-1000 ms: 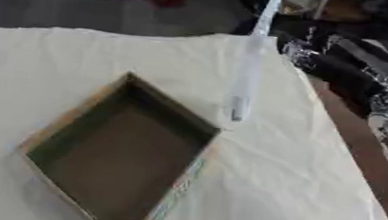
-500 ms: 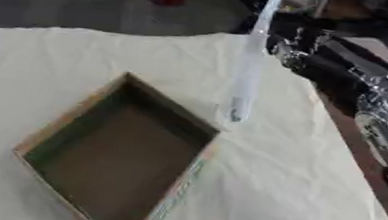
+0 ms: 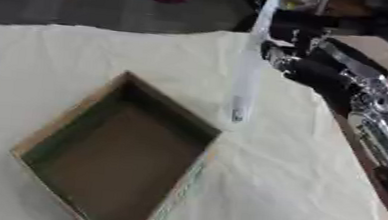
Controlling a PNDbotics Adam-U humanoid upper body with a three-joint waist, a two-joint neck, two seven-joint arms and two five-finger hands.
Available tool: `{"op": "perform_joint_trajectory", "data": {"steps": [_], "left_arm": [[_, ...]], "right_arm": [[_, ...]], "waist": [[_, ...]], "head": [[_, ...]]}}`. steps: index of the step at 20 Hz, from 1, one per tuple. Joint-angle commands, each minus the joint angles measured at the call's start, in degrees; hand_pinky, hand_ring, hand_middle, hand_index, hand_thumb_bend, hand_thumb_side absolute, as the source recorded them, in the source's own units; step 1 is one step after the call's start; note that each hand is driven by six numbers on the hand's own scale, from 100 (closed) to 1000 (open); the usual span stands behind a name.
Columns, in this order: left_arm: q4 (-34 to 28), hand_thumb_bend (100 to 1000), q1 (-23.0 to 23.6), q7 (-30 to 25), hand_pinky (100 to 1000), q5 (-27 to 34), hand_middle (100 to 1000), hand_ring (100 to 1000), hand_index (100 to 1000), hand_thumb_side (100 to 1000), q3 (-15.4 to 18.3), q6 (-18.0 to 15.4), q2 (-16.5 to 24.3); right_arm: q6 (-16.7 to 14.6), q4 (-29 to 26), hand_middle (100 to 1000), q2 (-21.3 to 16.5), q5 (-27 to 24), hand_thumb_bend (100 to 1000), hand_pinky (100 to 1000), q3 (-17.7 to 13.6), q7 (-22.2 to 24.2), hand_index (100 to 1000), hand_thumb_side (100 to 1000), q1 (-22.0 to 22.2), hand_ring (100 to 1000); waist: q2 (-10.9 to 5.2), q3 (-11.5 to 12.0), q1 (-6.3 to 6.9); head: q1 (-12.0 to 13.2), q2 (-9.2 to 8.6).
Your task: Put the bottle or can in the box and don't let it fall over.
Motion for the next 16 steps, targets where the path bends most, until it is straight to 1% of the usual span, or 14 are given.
{"op": "perform_joint_trajectory", "data": {"steps": [1, 8, 16], "left_arm": [[-0.6, 100, -0.4, -0.3, 1000, 0.2, 1000, 1000, 720, 618, 0.2, -0.1, 0.8], [-0.5, 100, -0.5, -0.6, 1000, 0.2, 1000, 1000, 719, 618, 0.3, -0.2, 0.6], [-0.5, 100, -0.4, -0.6, 1000, 0.2, 1000, 1000, 719, 618, 0.4, -0.2, 0.5]], "right_arm": [[-0.5, -0.1, 1000, -0.6, 0.6, 100, 1000, -0.5, 0.3, 962, 477, -1.3, 1000], [-0.5, 0.7, 1000, -0.2, 1.0, 100, 1000, -0.7, -0.5, 955, 493, -1.9, 1000], [-0.2, 0.7, 1000, -0.1, 1.2, 100, 1000, -0.7, -1.8, 955, 495, -1.9, 1000]], "waist": [[-0.51, 0.1, 0.06], [0.23, 0.5, 0.10], [0.35, 0.5, 0.08]], "head": [[-0.2, -1.09], [-0.8, -1.60], [-0.8, -1.65]]}}
